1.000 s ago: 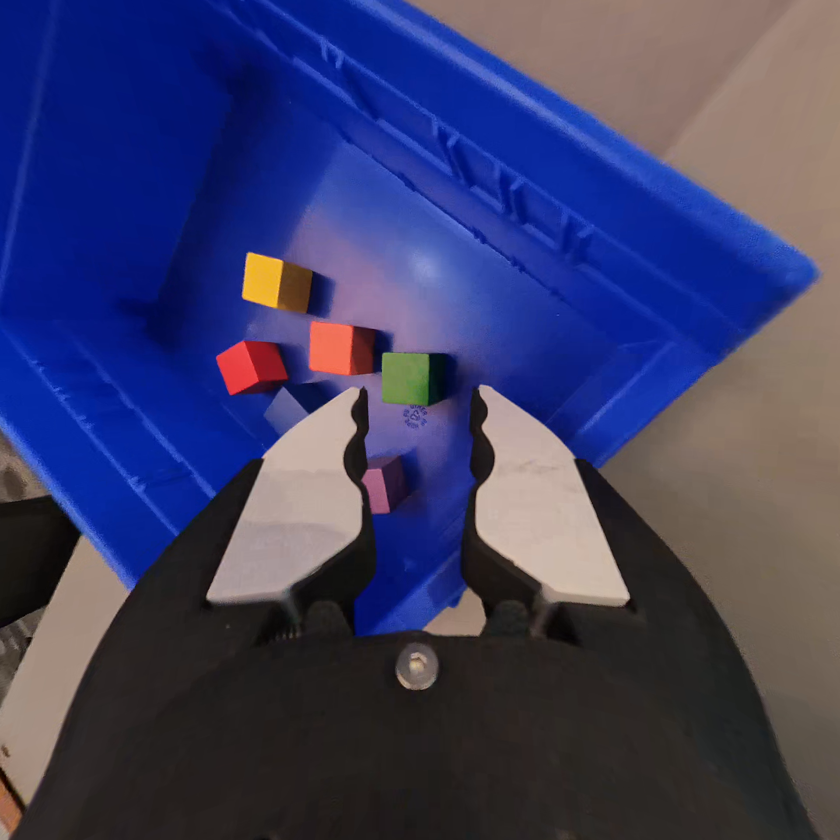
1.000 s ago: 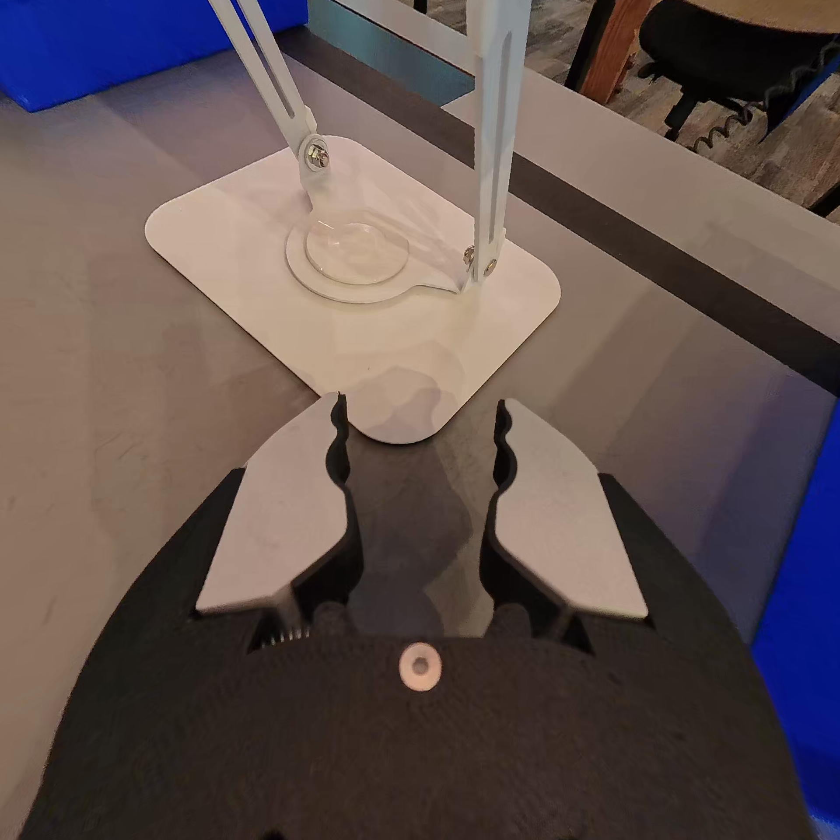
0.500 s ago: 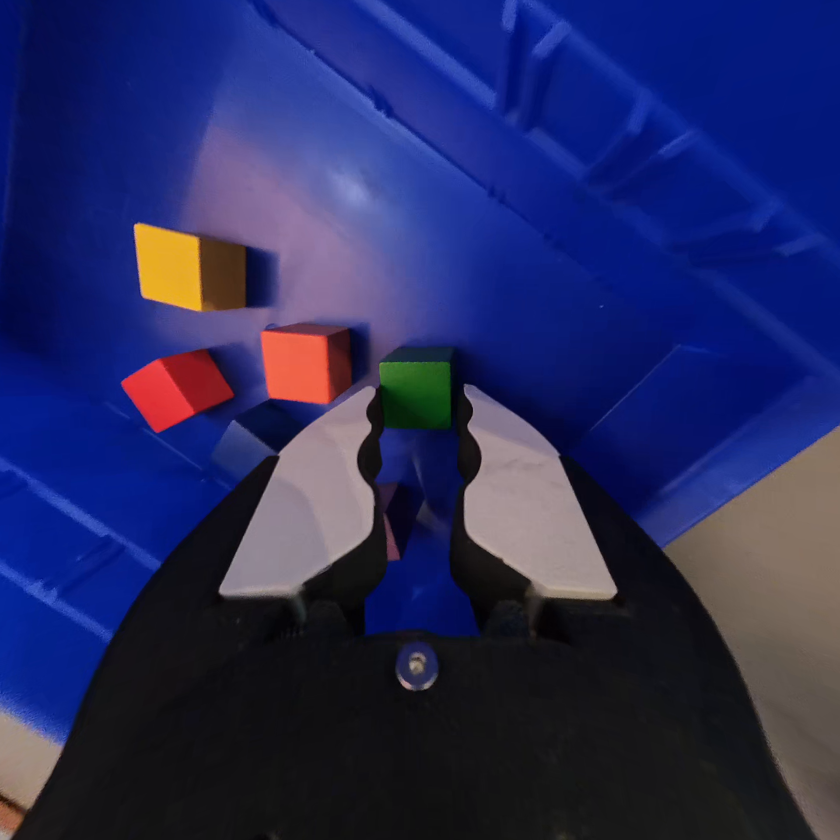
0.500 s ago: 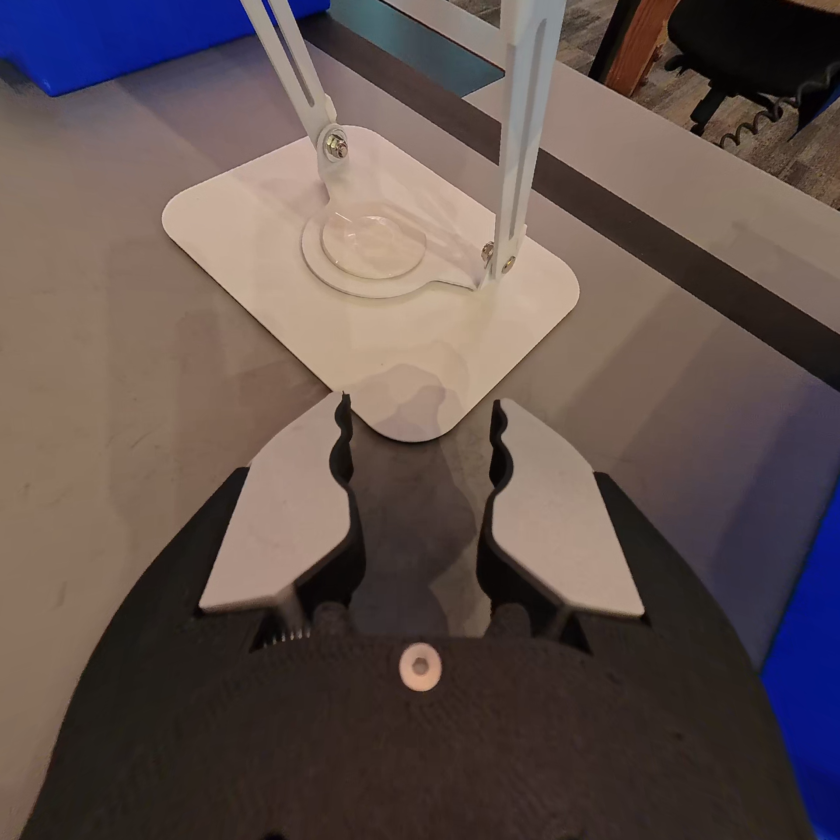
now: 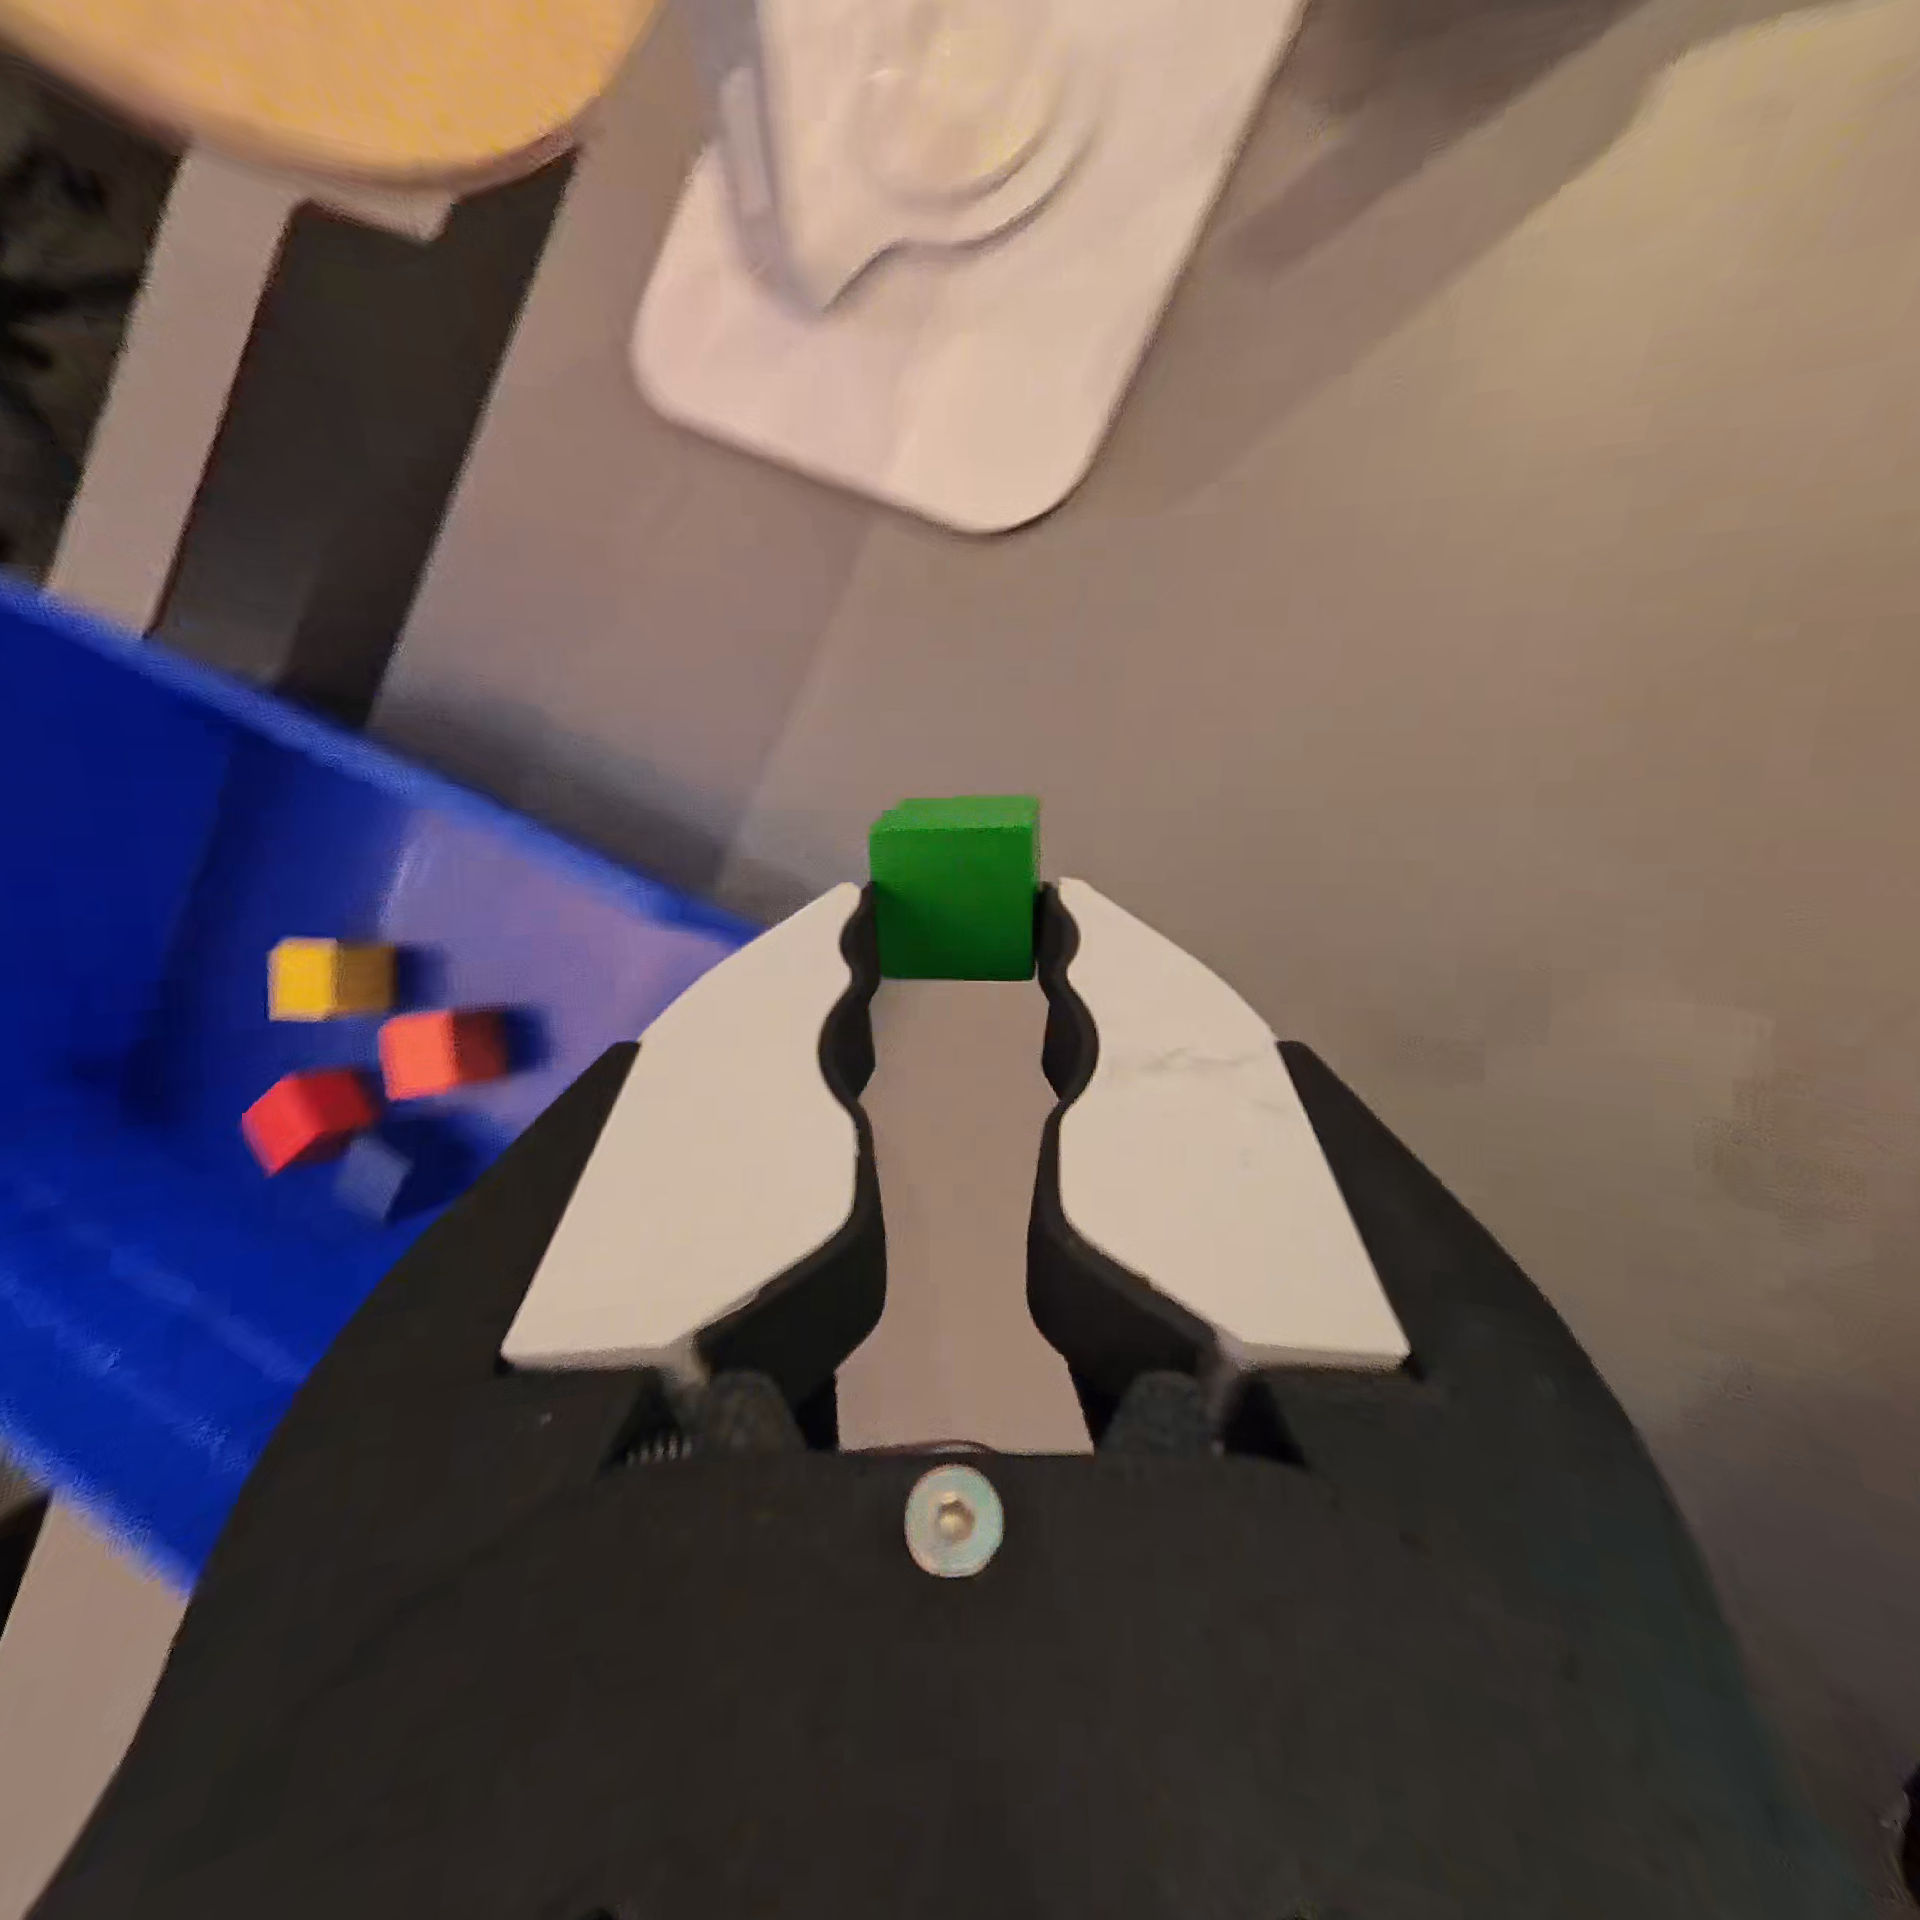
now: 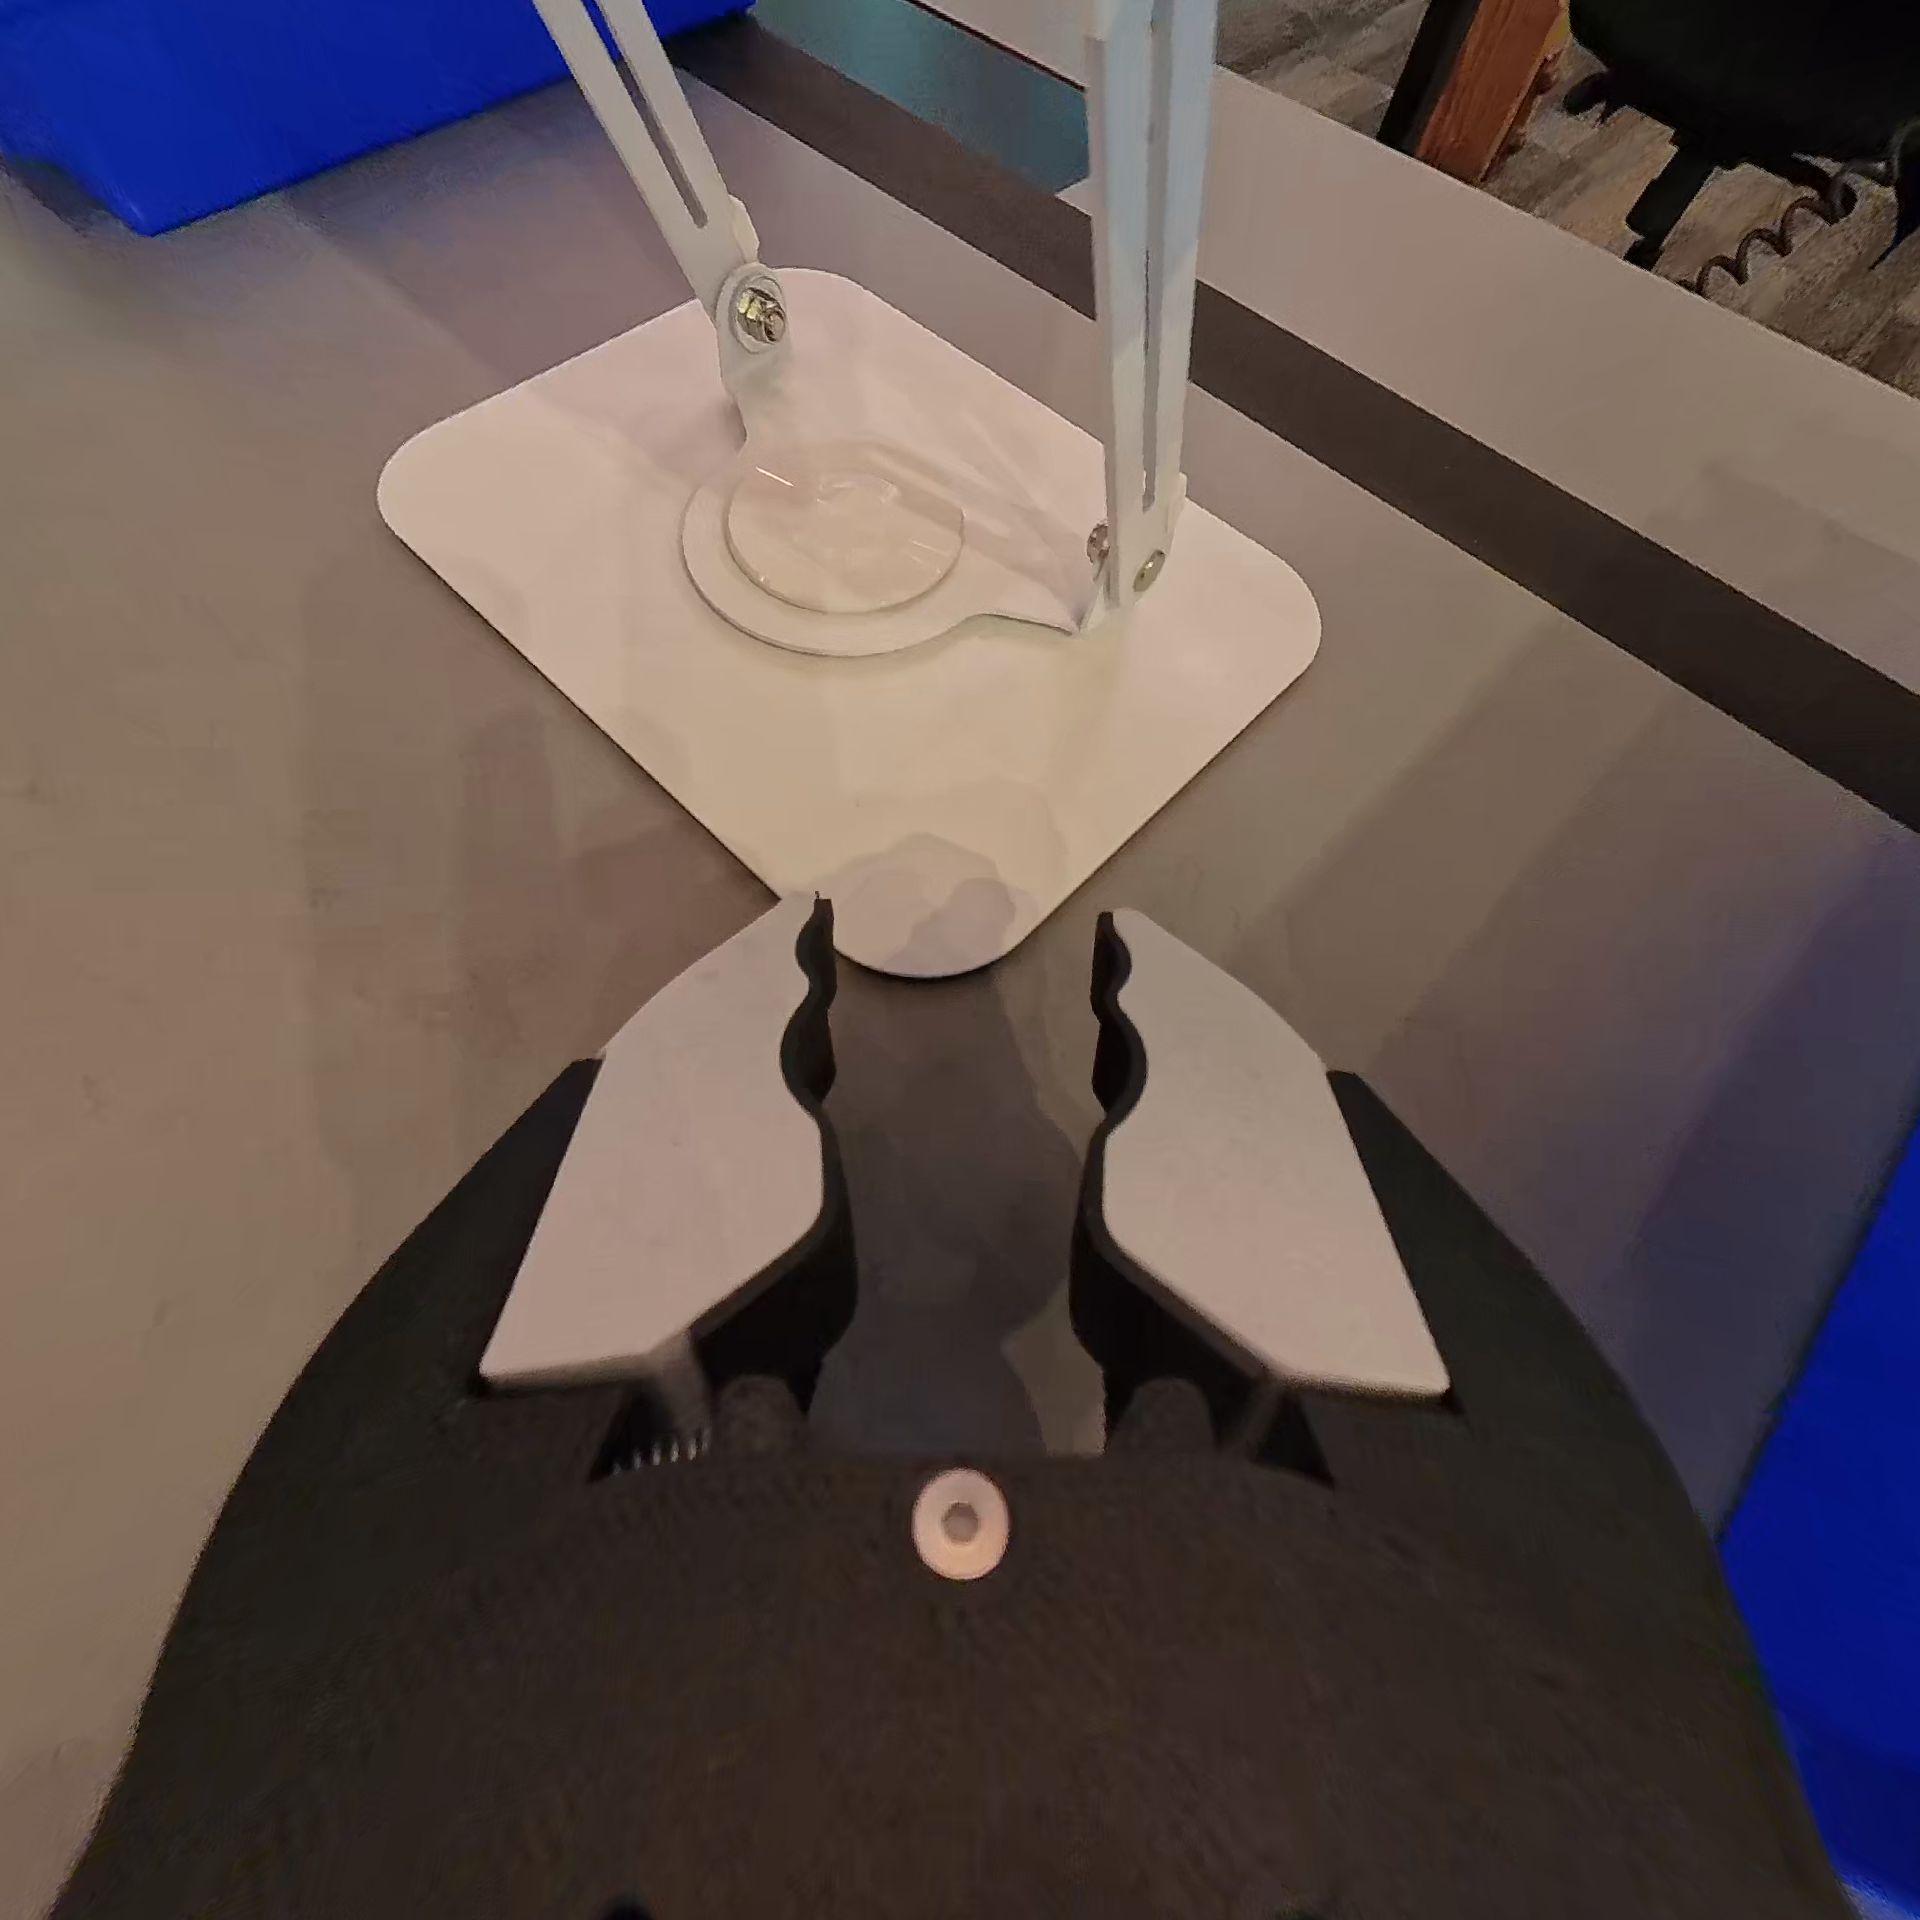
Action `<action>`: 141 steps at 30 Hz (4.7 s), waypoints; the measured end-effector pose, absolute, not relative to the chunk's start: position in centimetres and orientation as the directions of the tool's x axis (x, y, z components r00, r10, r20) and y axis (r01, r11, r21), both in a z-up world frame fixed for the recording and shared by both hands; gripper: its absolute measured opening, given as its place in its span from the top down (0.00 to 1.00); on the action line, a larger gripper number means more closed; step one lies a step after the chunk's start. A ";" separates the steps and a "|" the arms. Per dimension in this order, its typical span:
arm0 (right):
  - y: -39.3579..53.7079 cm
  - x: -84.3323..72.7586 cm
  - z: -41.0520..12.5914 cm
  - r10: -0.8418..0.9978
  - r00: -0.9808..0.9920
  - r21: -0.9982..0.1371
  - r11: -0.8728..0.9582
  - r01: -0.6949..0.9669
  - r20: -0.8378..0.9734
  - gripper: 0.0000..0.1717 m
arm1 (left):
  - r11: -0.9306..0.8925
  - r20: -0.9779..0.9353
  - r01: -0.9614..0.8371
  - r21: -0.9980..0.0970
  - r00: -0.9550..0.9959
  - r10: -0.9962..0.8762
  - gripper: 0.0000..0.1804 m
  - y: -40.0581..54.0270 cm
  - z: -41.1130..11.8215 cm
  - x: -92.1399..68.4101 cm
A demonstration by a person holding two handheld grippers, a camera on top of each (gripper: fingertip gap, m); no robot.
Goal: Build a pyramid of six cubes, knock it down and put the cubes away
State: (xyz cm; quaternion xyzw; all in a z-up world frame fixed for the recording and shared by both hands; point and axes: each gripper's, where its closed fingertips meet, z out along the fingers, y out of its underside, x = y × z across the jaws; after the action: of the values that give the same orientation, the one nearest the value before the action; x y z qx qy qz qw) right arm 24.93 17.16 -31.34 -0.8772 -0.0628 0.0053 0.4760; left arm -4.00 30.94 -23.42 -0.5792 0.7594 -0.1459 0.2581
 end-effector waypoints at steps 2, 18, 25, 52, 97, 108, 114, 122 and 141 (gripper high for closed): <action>17.0 25.3 -31.1 0.107 0.993 -0.843 -0.530 0.093 0.042 0.73 | 0.324 -0.192 -0.790 -0.520 -0.262 -0.946 0.84 27.5 -24.7 -2.5; 16.8 25.9 -31.3 0.105 0.994 -0.838 -0.539 0.085 0.033 0.74 | 0.556 -0.056 -0.783 -0.279 -0.564 -0.824 0.84 14.5 -33.0 6.2; 16.8 25.6 -31.5 0.117 0.992 -0.831 -0.547 0.099 0.042 0.75 | 0.580 -0.027 -0.765 -0.278 -0.598 -0.801 0.84 13.4 -34.4 6.2; 16.8 25.5 -31.4 0.125 0.992 -0.832 -0.547 0.093 0.029 0.75 | 0.270 -0.411 -0.924 -0.271 -0.143 -0.900 0.78 43.2 -24.6 -4.9; 16.8 25.1 -31.8 0.150 0.988 -0.819 -0.562 0.119 0.040 0.77 | 0.580 -0.274 -0.789 -0.201 -0.523 -0.807 0.84 20.4 -27.8 0.8; 16.8 24.8 -32.1 0.162 0.986 -0.808 -0.575 0.131 0.044 0.76 | 0.645 -0.167 -0.753 -0.133 -0.624 -0.763 0.84 16.1 -33.7 3.6; 16.9 24.7 -32.2 0.167 0.985 -0.805 -0.578 0.135 0.045 0.77 | 0.649 -0.137 -0.747 -0.147 -0.635 -0.761 0.85 15.3 -34.3 4.2; 16.8 24.7 -32.2 0.170 0.984 -0.802 -0.581 0.139 0.047 0.77 | 0.636 -0.110 -0.755 -0.163 -0.626 -0.772 0.85 15.1 -34.4 4.5; 16.8 24.6 -32.3 0.177 0.983 -0.798 -0.585 0.145 0.049 0.77 | 0.606 -0.049 -0.768 -0.207 -0.611 -0.790 0.85 14.4 -34.4 4.6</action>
State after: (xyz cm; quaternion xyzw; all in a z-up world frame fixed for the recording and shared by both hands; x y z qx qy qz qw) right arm 24.56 16.84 -32.35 -0.8902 -0.0905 0.0176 0.4462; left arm 4.62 14.40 -34.38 -0.4360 0.8936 -0.0826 0.0676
